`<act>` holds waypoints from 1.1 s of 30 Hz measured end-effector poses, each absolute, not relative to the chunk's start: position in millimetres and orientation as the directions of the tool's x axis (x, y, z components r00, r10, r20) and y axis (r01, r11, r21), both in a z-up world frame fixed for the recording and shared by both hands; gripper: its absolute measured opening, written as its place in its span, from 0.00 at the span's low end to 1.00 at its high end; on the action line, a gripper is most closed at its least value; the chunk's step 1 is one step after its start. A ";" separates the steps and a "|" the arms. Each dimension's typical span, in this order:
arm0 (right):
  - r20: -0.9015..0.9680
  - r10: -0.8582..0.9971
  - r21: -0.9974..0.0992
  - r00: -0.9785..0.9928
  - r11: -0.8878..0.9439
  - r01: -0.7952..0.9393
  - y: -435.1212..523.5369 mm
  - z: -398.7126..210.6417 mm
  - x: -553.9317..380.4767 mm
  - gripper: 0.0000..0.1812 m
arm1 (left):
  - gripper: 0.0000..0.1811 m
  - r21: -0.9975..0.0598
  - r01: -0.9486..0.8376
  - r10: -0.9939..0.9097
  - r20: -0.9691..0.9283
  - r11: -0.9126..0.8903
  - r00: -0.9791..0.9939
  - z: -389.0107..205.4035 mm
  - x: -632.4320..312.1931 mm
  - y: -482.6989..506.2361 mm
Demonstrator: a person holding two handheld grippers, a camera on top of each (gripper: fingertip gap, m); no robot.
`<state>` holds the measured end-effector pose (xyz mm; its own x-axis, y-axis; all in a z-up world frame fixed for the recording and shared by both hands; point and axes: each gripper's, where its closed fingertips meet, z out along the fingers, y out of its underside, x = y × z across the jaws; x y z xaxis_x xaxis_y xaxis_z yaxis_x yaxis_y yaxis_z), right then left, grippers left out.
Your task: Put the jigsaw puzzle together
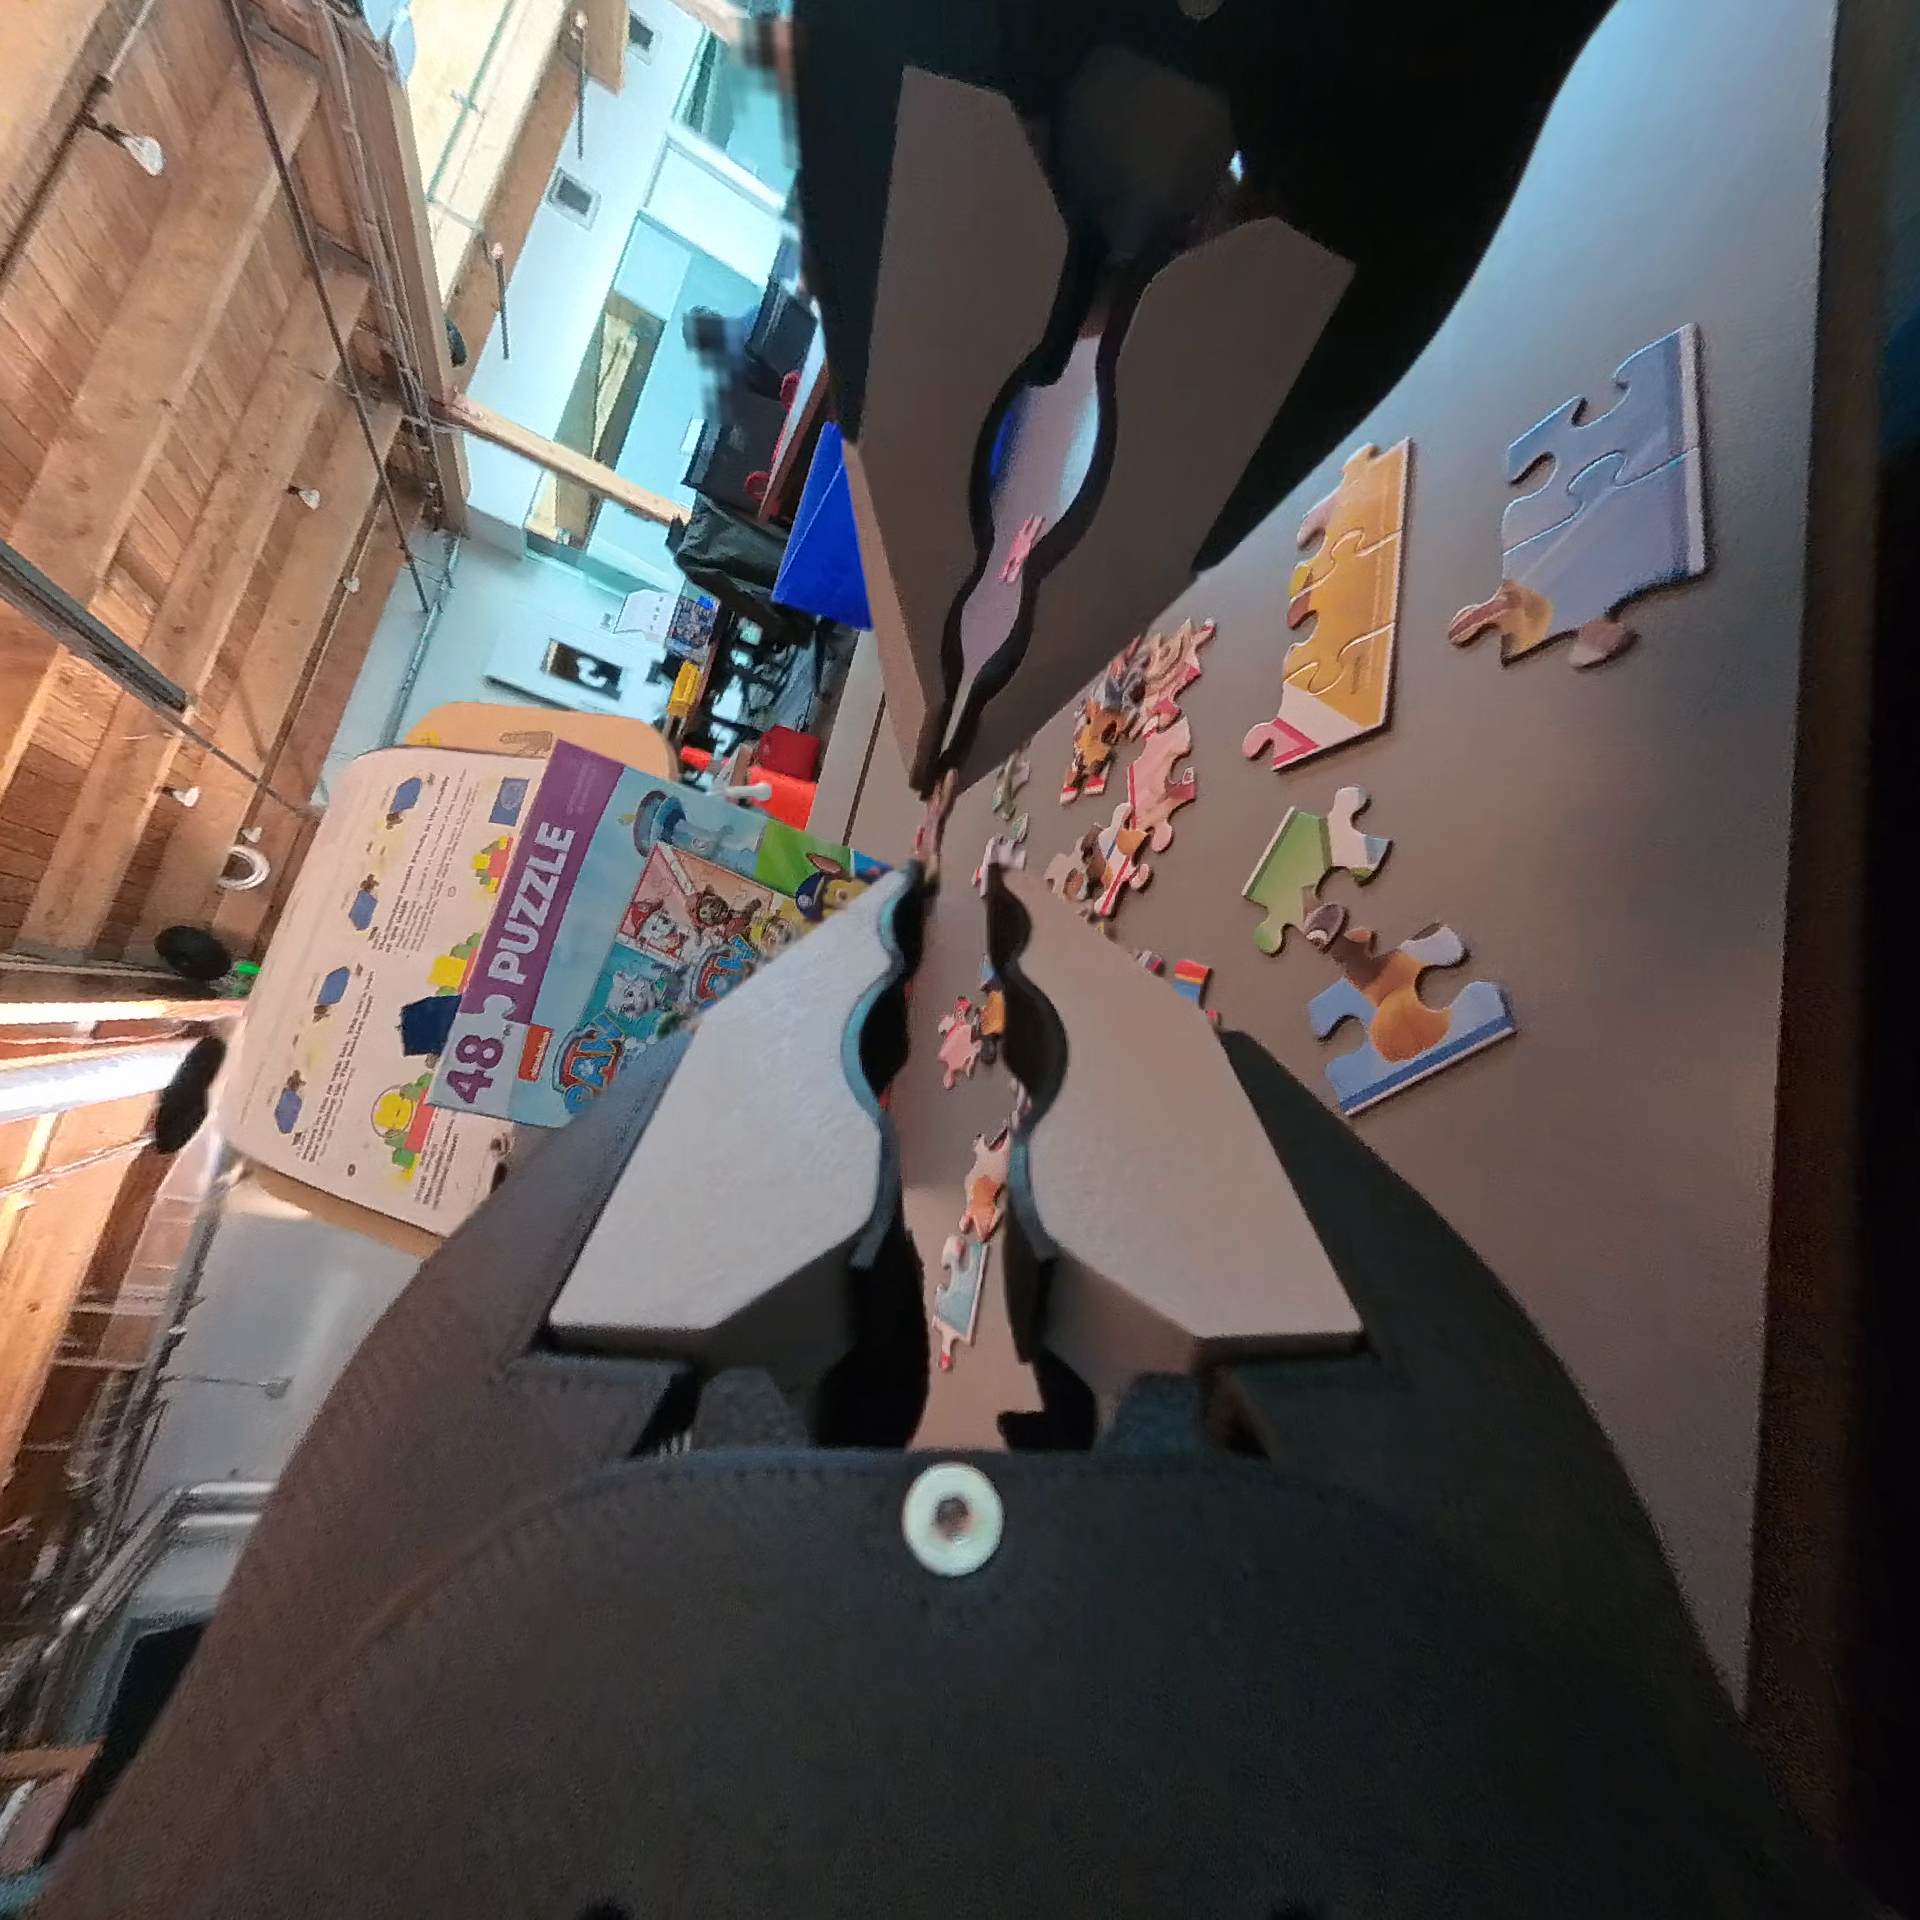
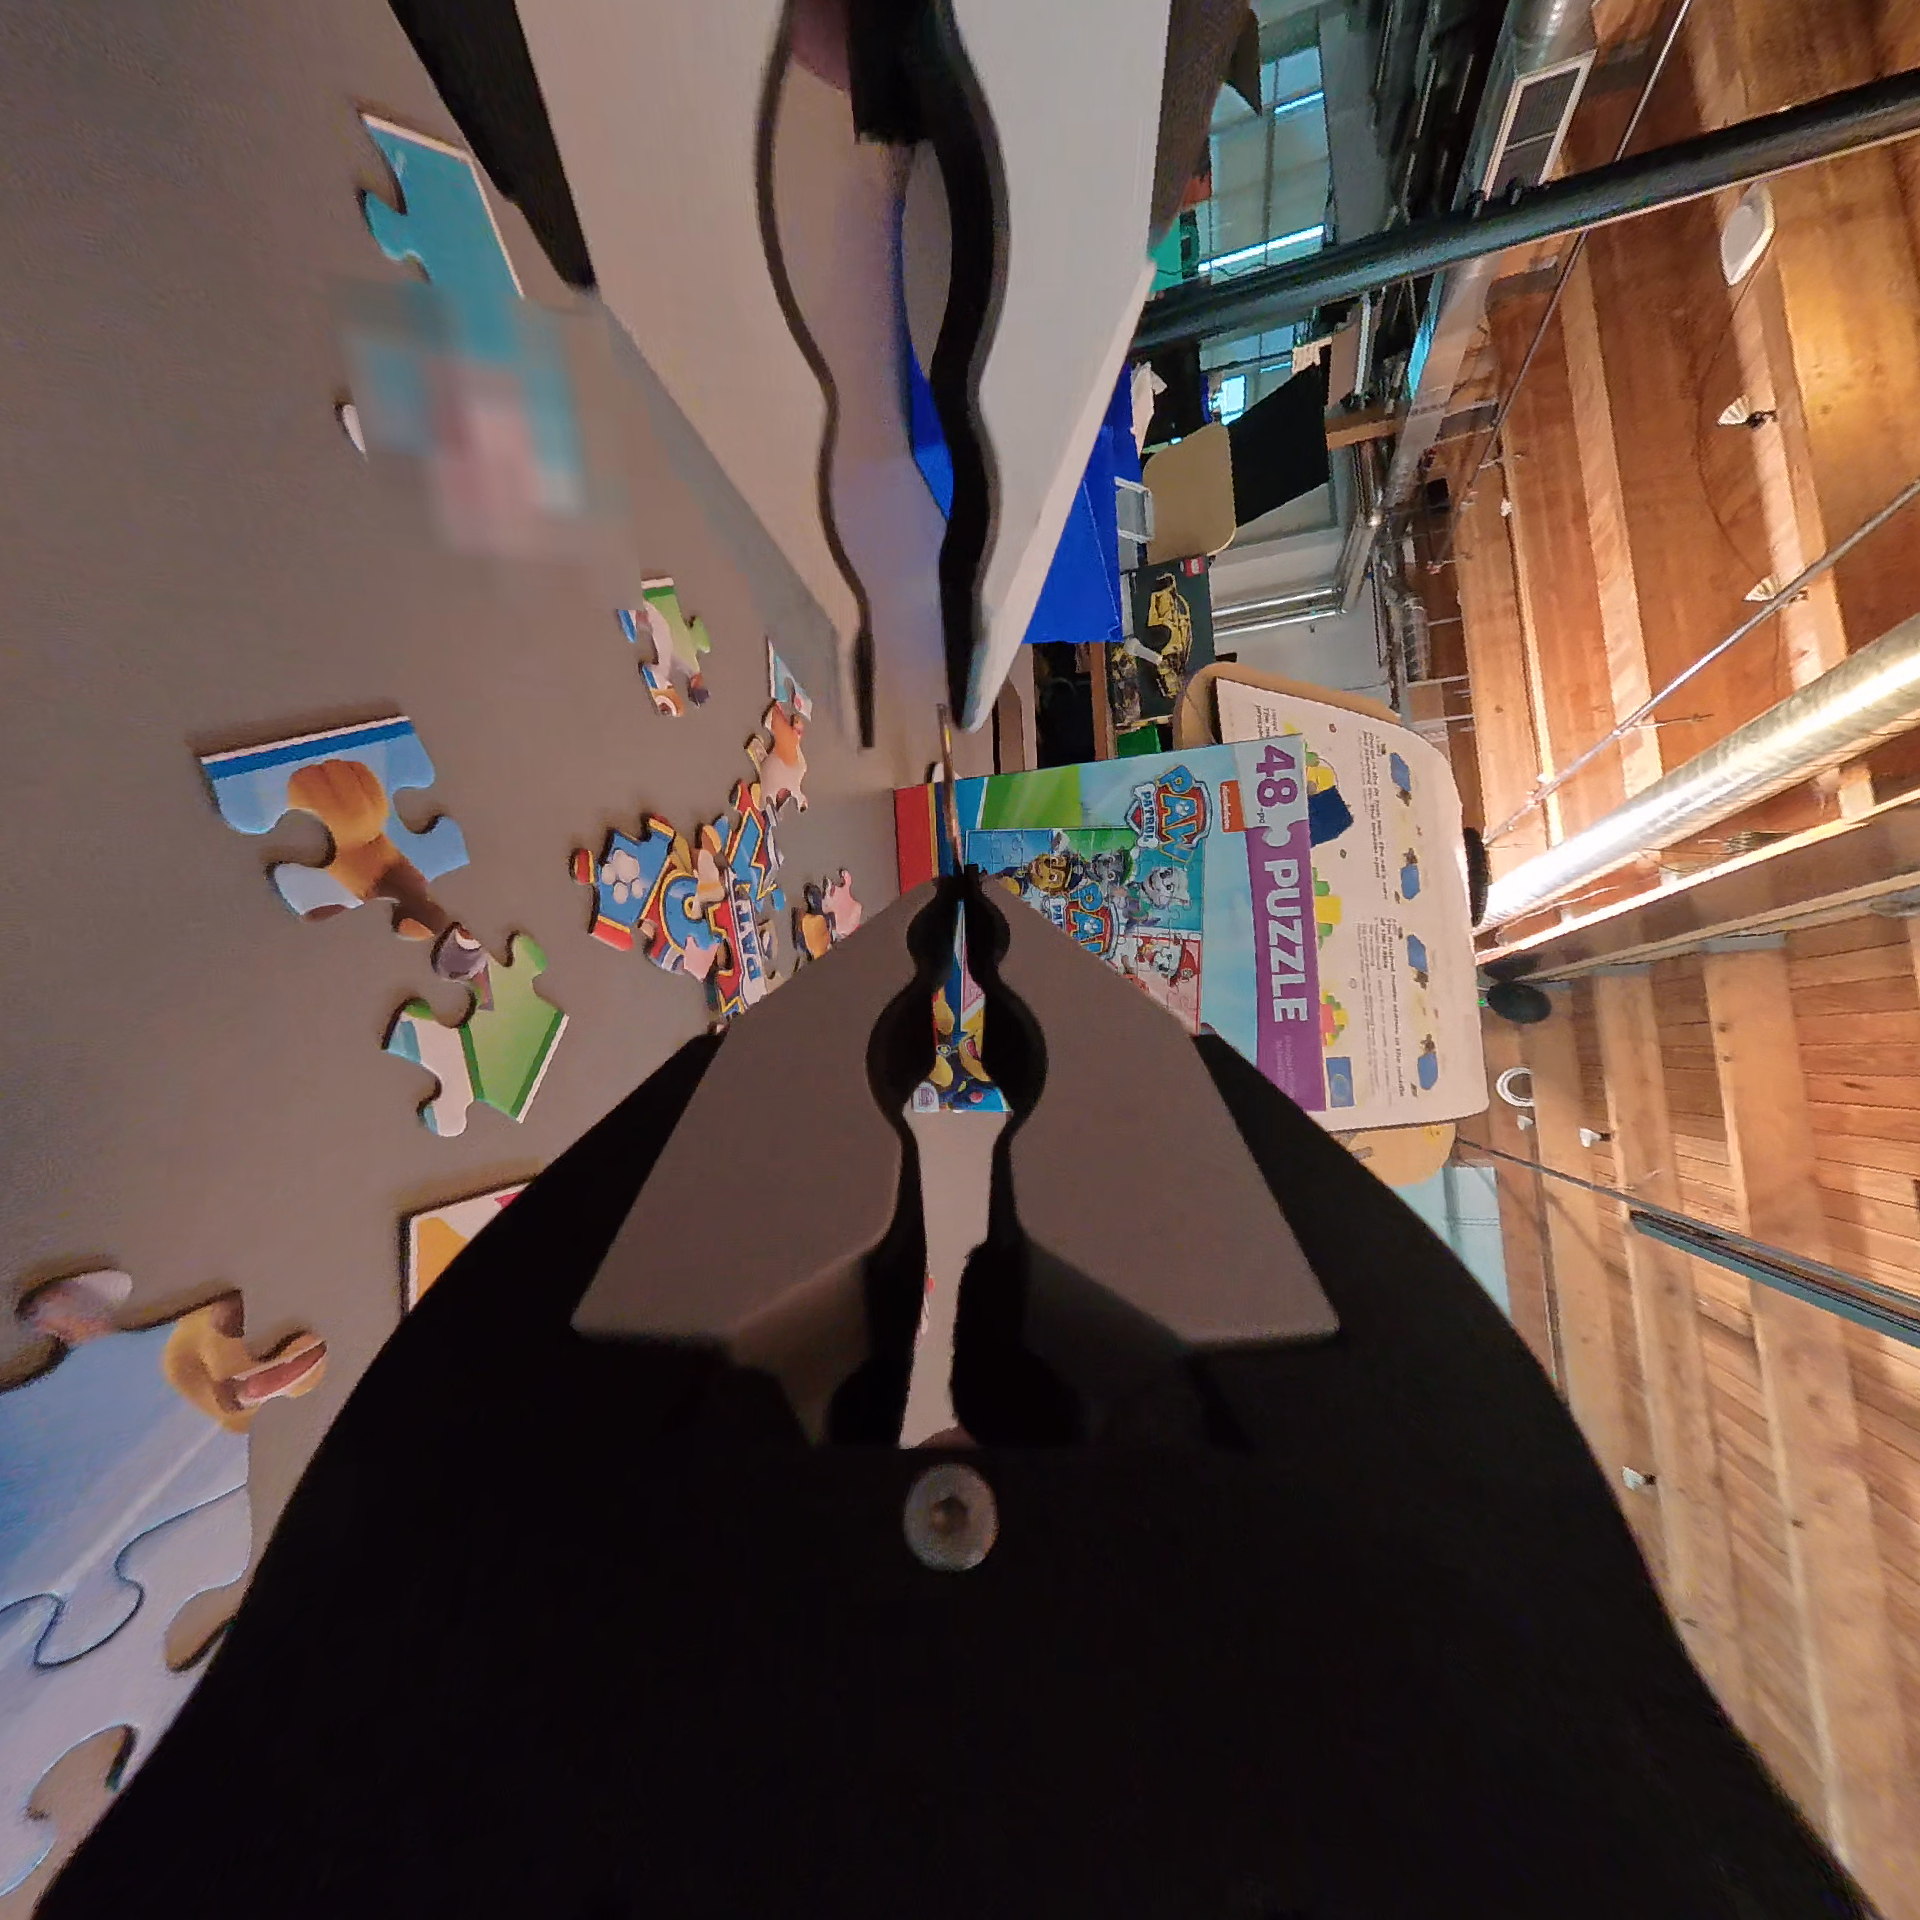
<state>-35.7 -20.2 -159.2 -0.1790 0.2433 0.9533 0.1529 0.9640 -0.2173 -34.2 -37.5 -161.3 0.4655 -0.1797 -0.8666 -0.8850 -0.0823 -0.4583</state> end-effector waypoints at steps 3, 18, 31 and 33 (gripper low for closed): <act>0.958 0.233 -0.206 -0.168 0.965 0.164 -19.7 -160.7 -33.3 0.00 | 0.01 -0.435 -0.895 -0.164 -0.880 -0.097 0.445 -163.7 -33.8 -34.5; 0.731 0.635 -0.618 -0.250 0.772 0.152 -9.6 -158.0 1.2 0.11 | 0.00 -0.401 -0.916 -0.236 -0.891 0.016 0.386 -164.4 -10.0 -27.7; 0.724 0.662 -0.619 -0.194 0.747 0.242 21.0 -162.4 47.7 0.00 | 0.00 -0.343 -0.927 -0.274 -0.916 0.153 0.294 -161.4 39.6 7.5; 0.749 0.642 -0.599 -0.165 0.762 0.248 24.9 -159.3 53.9 0.00 | 0.00 -0.340 -0.925 -0.274 -0.918 0.168 0.288 -159.8 44.8 11.9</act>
<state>53.9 24.9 -159.3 -0.1647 0.6422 0.7486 0.2476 0.7616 -0.5989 44.8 11.9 -159.8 0.2876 -0.2742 -0.9177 -0.9253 0.1678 -0.3401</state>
